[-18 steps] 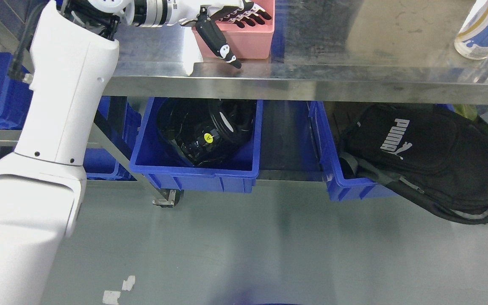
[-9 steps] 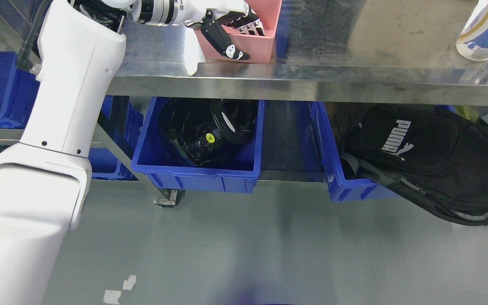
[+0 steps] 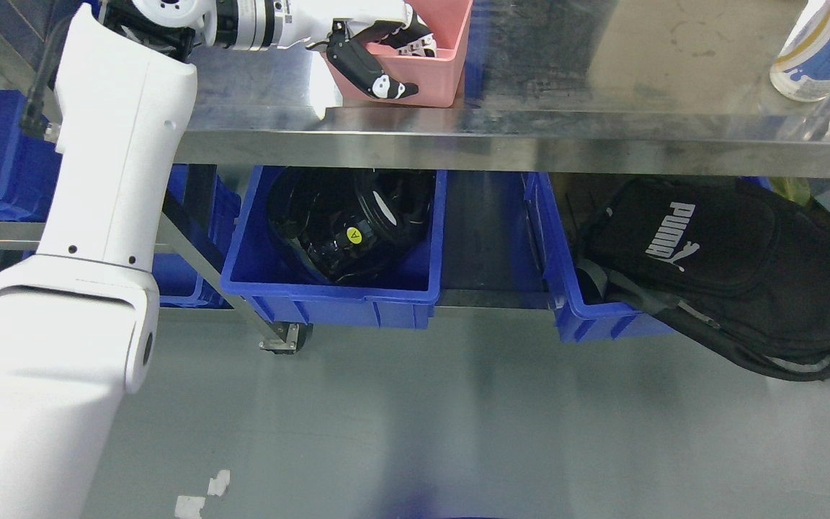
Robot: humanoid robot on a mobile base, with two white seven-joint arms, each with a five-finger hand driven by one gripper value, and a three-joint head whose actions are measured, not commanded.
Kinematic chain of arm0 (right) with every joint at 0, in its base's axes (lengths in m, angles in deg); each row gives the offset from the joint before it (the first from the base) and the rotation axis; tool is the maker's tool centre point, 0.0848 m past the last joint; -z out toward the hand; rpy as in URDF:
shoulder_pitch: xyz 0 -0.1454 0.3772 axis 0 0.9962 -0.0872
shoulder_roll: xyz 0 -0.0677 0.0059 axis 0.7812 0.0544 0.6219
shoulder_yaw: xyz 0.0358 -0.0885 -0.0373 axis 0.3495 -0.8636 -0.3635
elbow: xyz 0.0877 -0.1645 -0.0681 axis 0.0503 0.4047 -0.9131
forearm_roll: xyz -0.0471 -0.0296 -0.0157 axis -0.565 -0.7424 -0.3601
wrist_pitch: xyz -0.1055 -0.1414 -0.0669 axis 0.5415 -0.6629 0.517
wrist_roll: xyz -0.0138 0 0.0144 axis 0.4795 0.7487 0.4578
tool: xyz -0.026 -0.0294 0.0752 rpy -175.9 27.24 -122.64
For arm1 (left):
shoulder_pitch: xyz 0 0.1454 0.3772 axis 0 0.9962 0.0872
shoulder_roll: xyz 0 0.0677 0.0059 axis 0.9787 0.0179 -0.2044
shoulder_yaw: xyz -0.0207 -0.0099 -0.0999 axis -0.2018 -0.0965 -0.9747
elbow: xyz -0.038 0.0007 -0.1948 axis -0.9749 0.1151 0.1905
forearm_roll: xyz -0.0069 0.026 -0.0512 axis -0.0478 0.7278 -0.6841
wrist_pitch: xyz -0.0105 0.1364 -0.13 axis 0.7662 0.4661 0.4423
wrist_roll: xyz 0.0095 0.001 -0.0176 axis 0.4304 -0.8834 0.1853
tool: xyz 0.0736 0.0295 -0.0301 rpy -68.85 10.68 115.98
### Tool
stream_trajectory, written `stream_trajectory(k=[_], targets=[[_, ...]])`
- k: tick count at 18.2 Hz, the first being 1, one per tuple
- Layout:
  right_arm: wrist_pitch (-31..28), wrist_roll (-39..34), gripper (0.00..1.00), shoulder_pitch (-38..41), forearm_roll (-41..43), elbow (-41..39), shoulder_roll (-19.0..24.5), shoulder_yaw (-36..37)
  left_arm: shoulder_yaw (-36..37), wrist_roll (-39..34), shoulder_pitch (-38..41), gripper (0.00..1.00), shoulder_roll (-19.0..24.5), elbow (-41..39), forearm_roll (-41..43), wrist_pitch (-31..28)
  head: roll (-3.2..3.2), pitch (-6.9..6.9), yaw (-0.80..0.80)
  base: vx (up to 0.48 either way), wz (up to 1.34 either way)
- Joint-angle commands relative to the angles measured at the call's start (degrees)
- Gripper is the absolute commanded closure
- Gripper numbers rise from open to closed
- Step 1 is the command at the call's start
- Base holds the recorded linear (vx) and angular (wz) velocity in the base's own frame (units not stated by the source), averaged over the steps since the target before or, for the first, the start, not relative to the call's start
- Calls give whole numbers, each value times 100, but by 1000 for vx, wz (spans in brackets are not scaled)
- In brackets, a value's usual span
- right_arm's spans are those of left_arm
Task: Place storage box into left shelf container
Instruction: 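Lift the pink box off the table with the left hand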
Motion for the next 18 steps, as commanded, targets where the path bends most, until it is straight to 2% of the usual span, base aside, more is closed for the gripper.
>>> stream_trajectory(k=[1,3,8,12,15,18], targets=[[12,34,0,-27,123,-100,-100,0,-1976,15,107,100,-259,222,-126,13,0,0,0,-3,-16],[12,25,0,-27,123,-100,-100,0,-2235,-20,143,100,-259,213,-554,13,0,0,0,1,24],[12,34,0,-18,123,-100,-100,0,-2253,-283,336,100,-259,91,-2407,13,0,0,0,1,17],[21,25,0,-27,123,-100,-100,0,-2253,-652,564,100,-259,-331,-3788,21,0,0,0,-2,-4],[12,34,0,-27,123,-100,-100,0,-2244,-942,836,99,-259,-813,-4423,109,0,0,0,-1,-9],[21,25,0,-18,123,-100,-100,0,-2148,-1792,1214,99,-259,-1463,-4556,819,0,0,0,0,0]])
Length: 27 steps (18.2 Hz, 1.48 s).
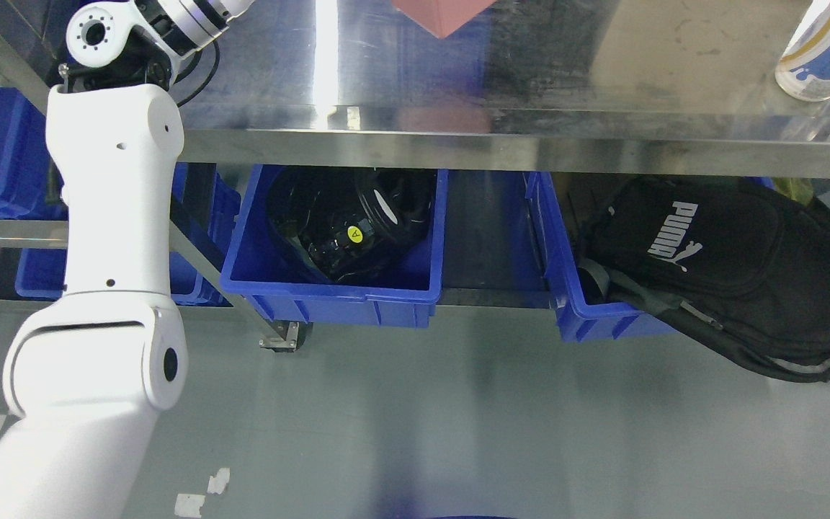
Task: Place storage box into left shelf container
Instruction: 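Lift the pink box off the table with the left hand, then hold the pink box up in the left hand while turning toward the shelving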
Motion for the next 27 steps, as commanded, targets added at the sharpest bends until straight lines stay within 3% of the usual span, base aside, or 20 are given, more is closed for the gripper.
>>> stream_trajectory(k=[1,5,9,17,27], targets=[[-4,-3,0,-26,123,-100,-100,0,-230,-1208,773,99,31,-1519,-998,659,0,0,0,0,0],[-4,-12,0,-18,123,-100,-100,0,516,-3510,1977,98,31,-3522,-980,652,0,0,0,0,0],[5,-3,0,-26,123,-100,-100,0,1229,-4613,2909,97,31,-4518,-971,695,0,0,0,1,9],[-4,-3,0,-18,123,-100,-100,0,1432,-4579,3938,98,31,-4678,-971,1249,0,0,0,-7,315],[-4,-3,0,-26,123,-100,-100,0,1766,-4201,4510,98,31,-4678,-971,1574,0,0,0,62,741]])
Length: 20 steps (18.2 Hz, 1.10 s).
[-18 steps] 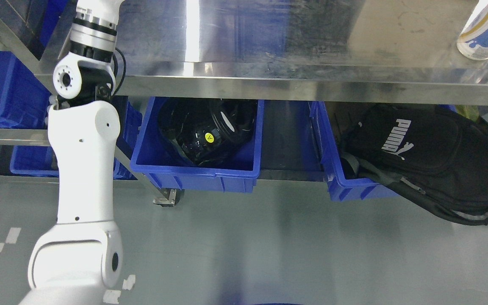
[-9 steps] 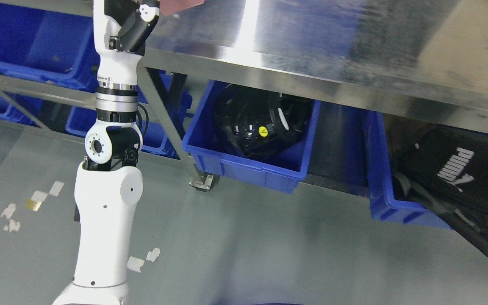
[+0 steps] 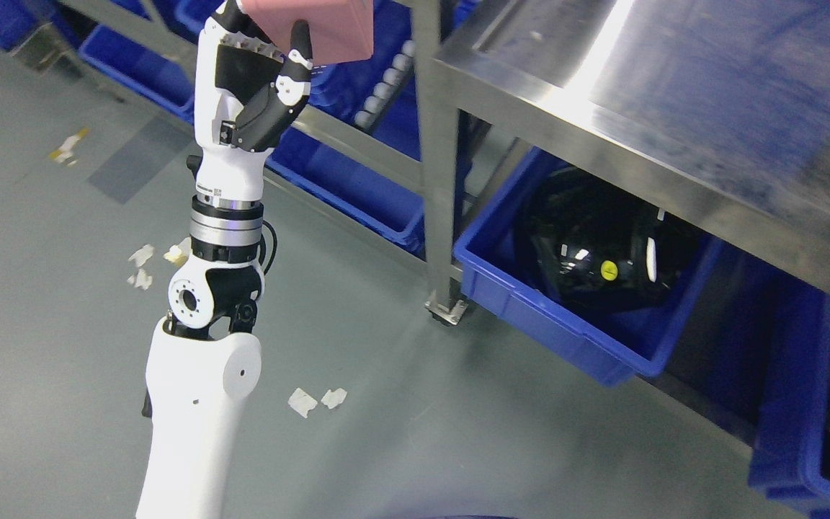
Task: Place storage box into left shelf container
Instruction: 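Hold the pink box up in the left hand while turning toward the shelving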
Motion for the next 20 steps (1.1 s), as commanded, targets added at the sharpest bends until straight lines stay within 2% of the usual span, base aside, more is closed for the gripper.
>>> stream_trajectory(k=[1,7,10,15,20], targets=[[-5,4,0,-26,123,-100,-100,0,424,50,599,98,94,-468,-4,236,0,0,0,127,974],[4,4,0,-26,123,-100,-100,0,354,94,1584,97,94,-468,-4,694,0,2,0,180,1192],[-5,4,0,-17,123,-100,-100,0,301,357,2050,97,94,-468,-4,975,0,4,0,261,1276],[-5,4,0,-26,123,-100,-100,0,20,402,2481,97,94,-450,-4,993,0,4,0,325,1030],[4,4,0,-17,123,-100,-100,0,-50,402,2710,96,94,-442,-4,1160,0,4,0,388,474]])
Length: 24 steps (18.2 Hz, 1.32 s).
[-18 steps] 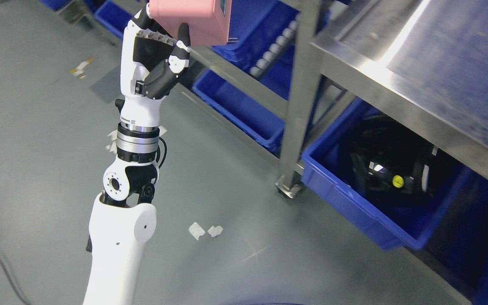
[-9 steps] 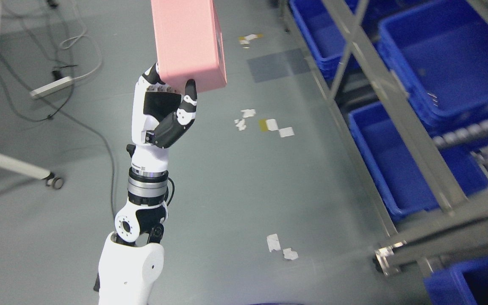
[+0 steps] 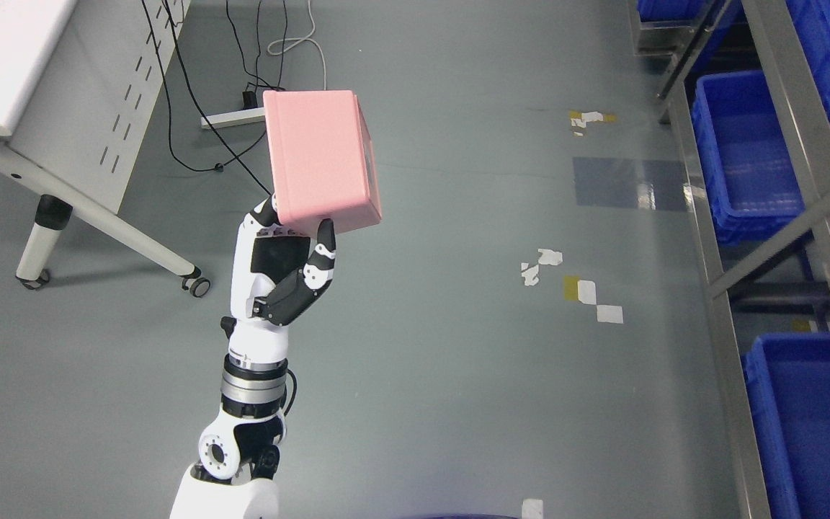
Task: Place storage box into left shelf container
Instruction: 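Hold the pink box up in the left hand while turning toward the shelving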
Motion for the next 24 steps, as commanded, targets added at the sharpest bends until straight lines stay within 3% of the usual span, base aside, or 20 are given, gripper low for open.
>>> stream_trajectory(k=[1,13,20,24], targets=[[6,11,0,-27,123,-100,-100,0,-160,3,433,96,100,-42,0,56,0,0,0,409,247],[6,11,0,-27,123,-100,-100,0,42,65,776,95,100,-24,0,329,0,0,0,558,64],[15,11,0,-27,123,-100,-100,0,270,99,1092,95,114,37,-9,355,0,0,0,651,-510],[15,11,0,-27,123,-100,-100,0,482,574,1312,95,175,274,0,513,0,0,0,564,-963]])
